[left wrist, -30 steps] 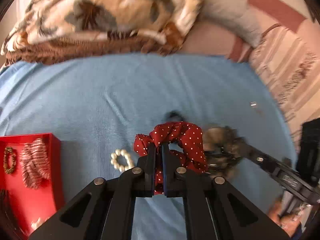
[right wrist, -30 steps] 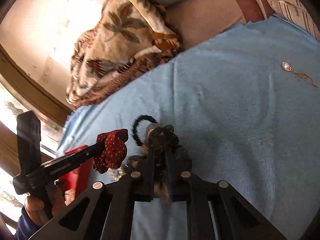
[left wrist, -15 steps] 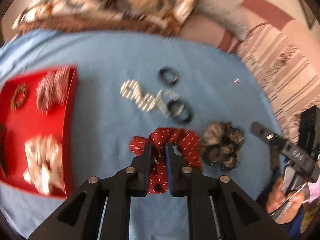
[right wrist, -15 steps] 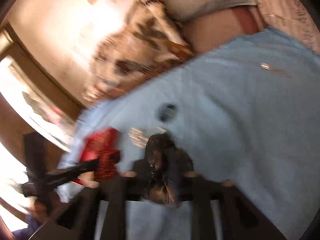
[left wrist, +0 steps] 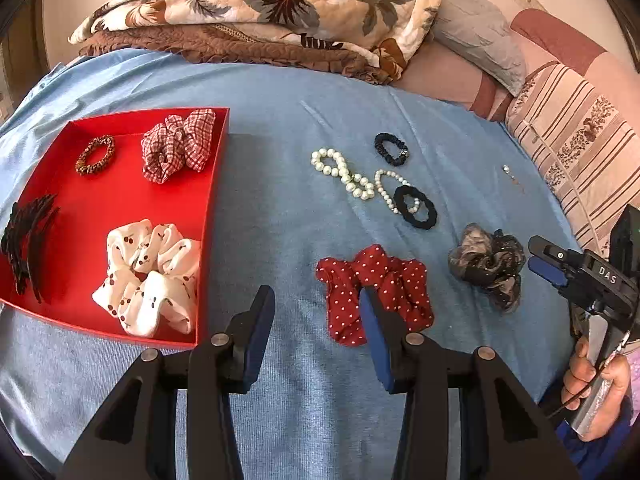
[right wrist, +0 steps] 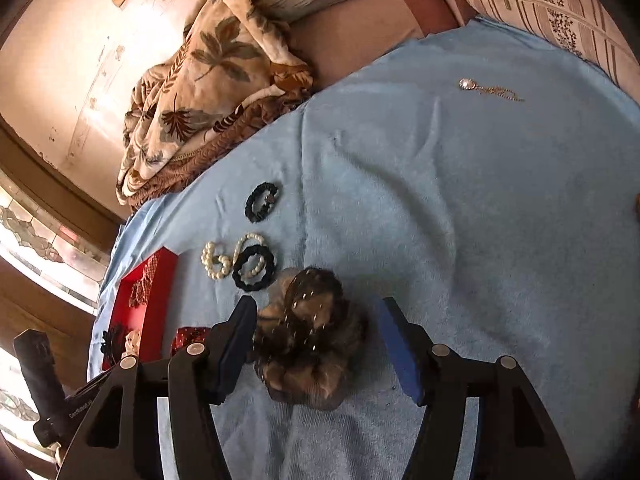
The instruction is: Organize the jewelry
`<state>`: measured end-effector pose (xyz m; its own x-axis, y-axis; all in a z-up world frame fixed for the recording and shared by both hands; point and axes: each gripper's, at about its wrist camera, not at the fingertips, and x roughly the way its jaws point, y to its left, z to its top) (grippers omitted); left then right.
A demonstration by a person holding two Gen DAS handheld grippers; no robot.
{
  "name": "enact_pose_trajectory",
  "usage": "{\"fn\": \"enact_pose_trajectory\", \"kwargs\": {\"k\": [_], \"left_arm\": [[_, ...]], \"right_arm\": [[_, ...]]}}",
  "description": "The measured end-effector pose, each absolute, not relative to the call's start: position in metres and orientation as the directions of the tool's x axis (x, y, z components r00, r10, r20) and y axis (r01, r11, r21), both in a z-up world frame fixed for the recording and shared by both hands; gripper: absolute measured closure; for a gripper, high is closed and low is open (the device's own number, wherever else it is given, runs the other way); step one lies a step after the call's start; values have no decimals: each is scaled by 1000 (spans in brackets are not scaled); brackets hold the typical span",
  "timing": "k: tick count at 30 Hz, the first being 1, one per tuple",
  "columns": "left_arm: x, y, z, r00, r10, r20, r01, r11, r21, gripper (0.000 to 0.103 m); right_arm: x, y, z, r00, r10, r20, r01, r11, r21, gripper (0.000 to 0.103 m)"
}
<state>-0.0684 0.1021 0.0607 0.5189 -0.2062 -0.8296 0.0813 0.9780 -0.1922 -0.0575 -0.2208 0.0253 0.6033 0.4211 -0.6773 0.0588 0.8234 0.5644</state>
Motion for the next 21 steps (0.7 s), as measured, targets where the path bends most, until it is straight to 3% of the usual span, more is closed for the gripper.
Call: {"fn": "enact_pose_trajectory", "kwargs": {"k": [7, 21], "left_arm": [[-62, 85, 47, 505, -190, -842, 90, 982, -168, 59], [-44, 51, 10, 454, -186, -872, 136, 981, -138, 42]], "right_arm": [[-58, -211, 18, 577, 411, -706, 59, 841, 539, 35], [-51, -198, 0, 533, 389, -752, 83, 860, 504, 35]]}}
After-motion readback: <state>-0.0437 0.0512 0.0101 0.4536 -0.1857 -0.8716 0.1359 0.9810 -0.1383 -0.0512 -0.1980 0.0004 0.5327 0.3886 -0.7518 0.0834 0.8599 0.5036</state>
